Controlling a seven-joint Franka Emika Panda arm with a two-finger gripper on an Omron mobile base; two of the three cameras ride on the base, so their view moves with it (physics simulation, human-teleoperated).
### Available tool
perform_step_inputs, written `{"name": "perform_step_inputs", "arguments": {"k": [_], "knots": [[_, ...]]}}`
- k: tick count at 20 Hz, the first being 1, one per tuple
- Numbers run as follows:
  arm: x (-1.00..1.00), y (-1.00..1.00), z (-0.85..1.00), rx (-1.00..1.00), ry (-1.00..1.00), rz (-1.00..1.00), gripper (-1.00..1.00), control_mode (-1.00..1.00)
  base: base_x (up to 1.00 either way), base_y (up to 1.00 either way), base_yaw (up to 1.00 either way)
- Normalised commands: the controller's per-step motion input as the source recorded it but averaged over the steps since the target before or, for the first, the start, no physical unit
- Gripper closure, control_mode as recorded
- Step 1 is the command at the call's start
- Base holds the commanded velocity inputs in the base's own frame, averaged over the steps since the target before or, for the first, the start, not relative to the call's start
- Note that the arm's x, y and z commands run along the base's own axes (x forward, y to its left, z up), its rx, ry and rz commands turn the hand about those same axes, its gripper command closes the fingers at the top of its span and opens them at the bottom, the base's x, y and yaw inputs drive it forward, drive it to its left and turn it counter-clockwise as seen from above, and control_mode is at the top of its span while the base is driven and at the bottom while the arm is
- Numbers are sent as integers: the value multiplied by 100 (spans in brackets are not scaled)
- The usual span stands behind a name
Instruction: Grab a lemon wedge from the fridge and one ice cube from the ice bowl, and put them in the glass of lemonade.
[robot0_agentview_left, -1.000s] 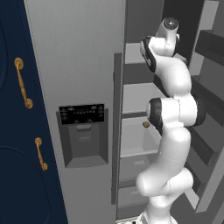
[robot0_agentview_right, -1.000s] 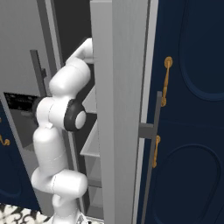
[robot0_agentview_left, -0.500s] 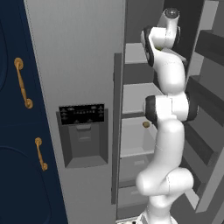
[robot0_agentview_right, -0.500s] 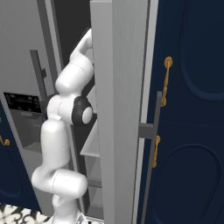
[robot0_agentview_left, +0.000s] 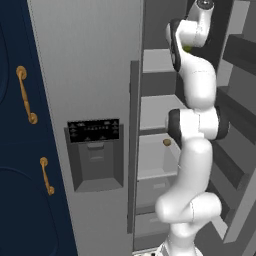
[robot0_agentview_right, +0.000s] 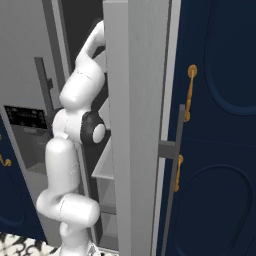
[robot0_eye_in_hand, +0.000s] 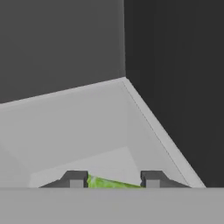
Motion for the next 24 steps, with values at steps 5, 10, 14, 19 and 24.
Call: {"name": "perform_step_inputs", "arguments": {"k": [5,10,14,19,24], "knots": [[-92,35,-97,-13,-49,1,100,-100,0,0,0],[-100,41,-100,-14,-44,7,100,-100,0,0,0],[-100,29,-67,-2,-23,6,100,-100,0,0,0],[-100,25,76,6,2,1,100,-100,0,0,0],[-100,24,-59,1,57,1,100,-100,0,0,0]]}}
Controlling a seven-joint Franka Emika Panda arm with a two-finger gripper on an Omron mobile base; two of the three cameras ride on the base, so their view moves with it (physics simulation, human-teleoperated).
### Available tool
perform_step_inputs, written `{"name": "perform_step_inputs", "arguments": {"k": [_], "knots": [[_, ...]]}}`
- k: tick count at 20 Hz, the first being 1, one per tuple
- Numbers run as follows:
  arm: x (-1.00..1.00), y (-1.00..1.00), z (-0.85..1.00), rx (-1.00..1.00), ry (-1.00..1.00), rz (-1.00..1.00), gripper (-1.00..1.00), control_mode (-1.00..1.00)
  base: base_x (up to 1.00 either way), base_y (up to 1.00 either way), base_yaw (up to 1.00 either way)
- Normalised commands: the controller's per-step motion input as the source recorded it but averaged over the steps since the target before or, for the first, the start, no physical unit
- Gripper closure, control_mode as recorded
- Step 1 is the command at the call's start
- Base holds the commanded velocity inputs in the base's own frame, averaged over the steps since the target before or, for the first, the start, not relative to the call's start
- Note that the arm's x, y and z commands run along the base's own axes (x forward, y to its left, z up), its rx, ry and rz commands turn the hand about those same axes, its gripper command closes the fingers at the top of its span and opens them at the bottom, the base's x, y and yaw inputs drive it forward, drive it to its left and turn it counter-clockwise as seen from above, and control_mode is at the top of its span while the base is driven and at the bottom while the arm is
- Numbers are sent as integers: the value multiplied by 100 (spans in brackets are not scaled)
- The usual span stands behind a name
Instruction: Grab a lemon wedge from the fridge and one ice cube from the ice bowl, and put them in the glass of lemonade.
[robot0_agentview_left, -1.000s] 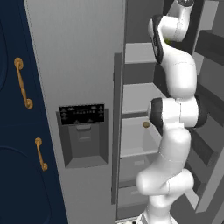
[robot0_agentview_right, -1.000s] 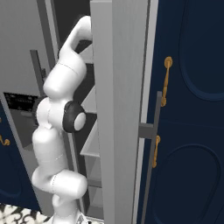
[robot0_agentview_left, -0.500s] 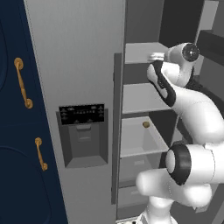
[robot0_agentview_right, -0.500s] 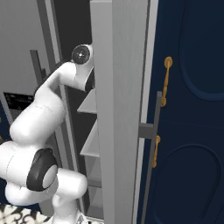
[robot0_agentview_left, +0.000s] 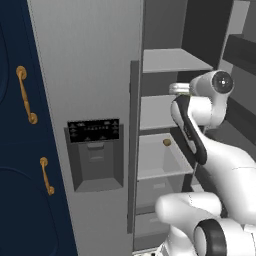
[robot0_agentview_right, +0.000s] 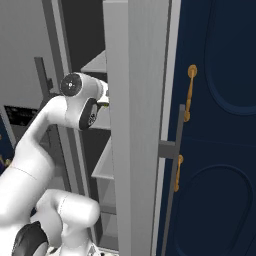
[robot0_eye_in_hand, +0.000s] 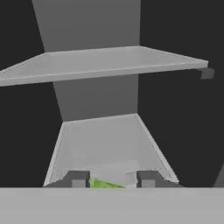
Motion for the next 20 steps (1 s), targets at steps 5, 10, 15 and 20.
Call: {"name": "perform_step_inputs", "arguments": {"k": [5,10,15,20], "knots": [[-87,21,-97,0,72,6,100,-100,0,0,0],[-2,16,-24,0,37,13,100,-100,0,0,0],[0,5,0,0,0,4,100,-100,0,0,0],[-13,8,0,0,0,5,100,-100,0,0,0]]}}
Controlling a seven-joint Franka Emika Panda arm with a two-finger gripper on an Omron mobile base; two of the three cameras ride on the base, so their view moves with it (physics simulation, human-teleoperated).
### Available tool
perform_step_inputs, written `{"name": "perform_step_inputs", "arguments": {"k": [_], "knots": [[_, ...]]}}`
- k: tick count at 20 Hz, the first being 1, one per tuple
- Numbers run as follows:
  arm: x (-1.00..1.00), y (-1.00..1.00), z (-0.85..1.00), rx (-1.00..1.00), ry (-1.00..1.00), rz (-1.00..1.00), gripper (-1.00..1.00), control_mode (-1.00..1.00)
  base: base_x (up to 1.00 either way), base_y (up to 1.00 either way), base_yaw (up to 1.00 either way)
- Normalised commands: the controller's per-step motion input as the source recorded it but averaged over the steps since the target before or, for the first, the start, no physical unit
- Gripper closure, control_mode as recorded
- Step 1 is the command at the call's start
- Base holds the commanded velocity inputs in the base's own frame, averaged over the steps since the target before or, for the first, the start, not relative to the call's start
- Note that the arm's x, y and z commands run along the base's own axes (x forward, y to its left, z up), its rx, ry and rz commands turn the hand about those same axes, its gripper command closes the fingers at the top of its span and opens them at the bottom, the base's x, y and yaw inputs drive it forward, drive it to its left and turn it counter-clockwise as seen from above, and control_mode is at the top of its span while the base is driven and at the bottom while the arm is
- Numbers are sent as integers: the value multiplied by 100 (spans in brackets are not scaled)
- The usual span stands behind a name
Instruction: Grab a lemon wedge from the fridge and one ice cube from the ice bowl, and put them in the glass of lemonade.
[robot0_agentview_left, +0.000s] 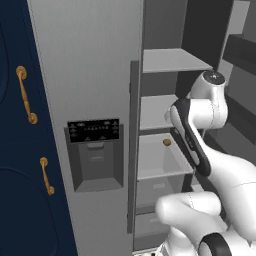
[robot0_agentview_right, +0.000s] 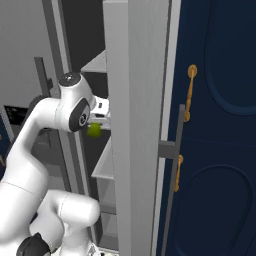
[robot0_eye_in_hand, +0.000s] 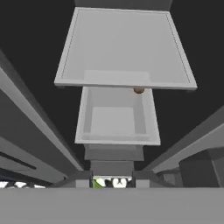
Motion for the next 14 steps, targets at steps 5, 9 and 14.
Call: {"name": "perform_step_inputs", "arguments": {"k": [5,9,14], "knots": [[-48,37,-3,0,1,18,100,-100,0,0,0],[0,0,0,0,0,0,100,100,-92,78,48],[0,0,0,0,0,0,100,100,-46,84,68]]}}
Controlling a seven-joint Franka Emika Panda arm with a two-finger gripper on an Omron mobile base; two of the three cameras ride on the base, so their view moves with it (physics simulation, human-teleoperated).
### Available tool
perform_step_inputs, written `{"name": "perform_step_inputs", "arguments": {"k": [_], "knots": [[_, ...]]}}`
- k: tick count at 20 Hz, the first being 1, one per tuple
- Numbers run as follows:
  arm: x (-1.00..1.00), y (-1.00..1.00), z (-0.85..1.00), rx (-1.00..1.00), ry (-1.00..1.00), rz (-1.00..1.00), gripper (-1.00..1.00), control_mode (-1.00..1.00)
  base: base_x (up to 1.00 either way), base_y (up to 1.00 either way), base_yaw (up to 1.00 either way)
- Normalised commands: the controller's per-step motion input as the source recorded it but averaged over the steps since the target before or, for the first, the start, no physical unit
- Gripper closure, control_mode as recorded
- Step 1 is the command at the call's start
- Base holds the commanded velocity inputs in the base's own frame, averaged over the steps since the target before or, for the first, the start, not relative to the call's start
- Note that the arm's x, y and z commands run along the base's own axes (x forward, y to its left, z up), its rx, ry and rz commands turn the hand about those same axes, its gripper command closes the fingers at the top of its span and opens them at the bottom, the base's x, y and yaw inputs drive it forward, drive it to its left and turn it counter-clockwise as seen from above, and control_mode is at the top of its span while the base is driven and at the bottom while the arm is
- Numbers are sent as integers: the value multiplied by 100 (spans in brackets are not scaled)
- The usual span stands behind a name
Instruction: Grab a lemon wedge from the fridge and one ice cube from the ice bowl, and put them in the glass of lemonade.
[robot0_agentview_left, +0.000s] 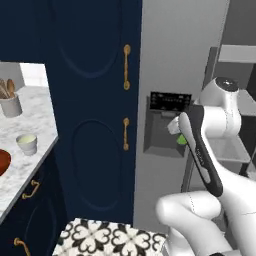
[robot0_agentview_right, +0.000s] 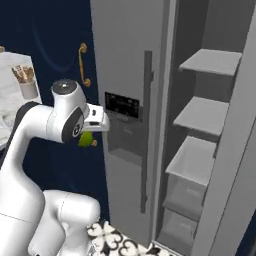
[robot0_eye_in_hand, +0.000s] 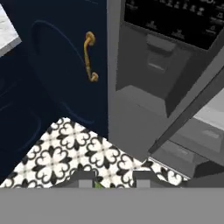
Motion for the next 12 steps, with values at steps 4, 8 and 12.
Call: {"name": "perform_step_inputs", "arguments": {"k": [4,8,12], "knots": [[0,0,0,0,0,0,100,100,-12,80,79],[0,0,0,0,0,0,100,100,59,31,65],[0,0,0,0,0,0,100,100,100,0,42]]}}
